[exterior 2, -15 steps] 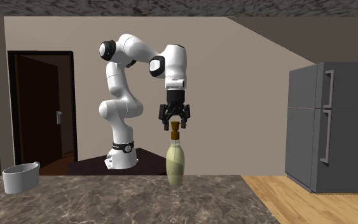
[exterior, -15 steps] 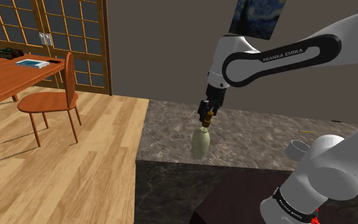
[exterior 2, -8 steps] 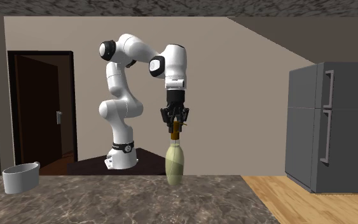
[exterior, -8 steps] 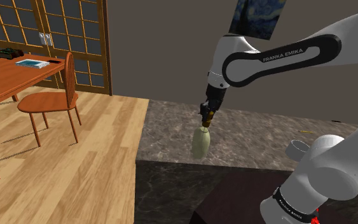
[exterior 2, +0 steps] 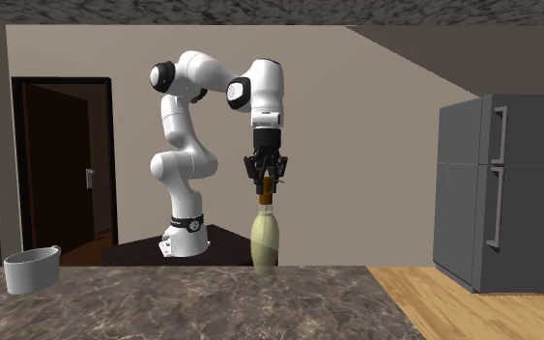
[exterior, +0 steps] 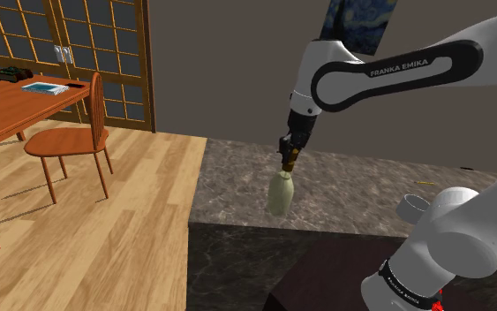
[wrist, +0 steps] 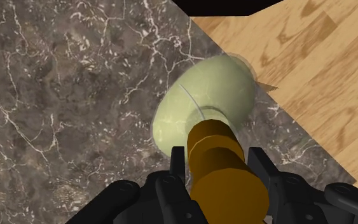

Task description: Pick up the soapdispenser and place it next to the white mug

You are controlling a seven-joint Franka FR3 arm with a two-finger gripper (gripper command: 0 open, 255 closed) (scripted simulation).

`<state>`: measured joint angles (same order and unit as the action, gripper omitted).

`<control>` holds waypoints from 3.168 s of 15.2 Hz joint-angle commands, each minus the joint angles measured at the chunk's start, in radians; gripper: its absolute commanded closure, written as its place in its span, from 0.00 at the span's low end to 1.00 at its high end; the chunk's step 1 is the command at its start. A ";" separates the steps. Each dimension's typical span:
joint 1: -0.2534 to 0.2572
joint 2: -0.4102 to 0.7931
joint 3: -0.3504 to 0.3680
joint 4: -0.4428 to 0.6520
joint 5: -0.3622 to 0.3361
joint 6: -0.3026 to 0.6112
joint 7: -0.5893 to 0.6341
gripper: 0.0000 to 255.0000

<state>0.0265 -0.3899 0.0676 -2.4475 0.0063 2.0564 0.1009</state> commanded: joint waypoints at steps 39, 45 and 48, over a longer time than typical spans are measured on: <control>-0.004 -0.004 -0.008 0.543 -0.003 -0.546 -0.008 1.00; -0.005 0.027 -0.007 0.654 -0.005 -0.628 -0.008 1.00; -0.005 0.045 -0.007 0.714 -0.006 -0.669 -0.008 1.00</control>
<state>0.0218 -0.3525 0.0605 -1.7557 0.0006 1.4020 0.0934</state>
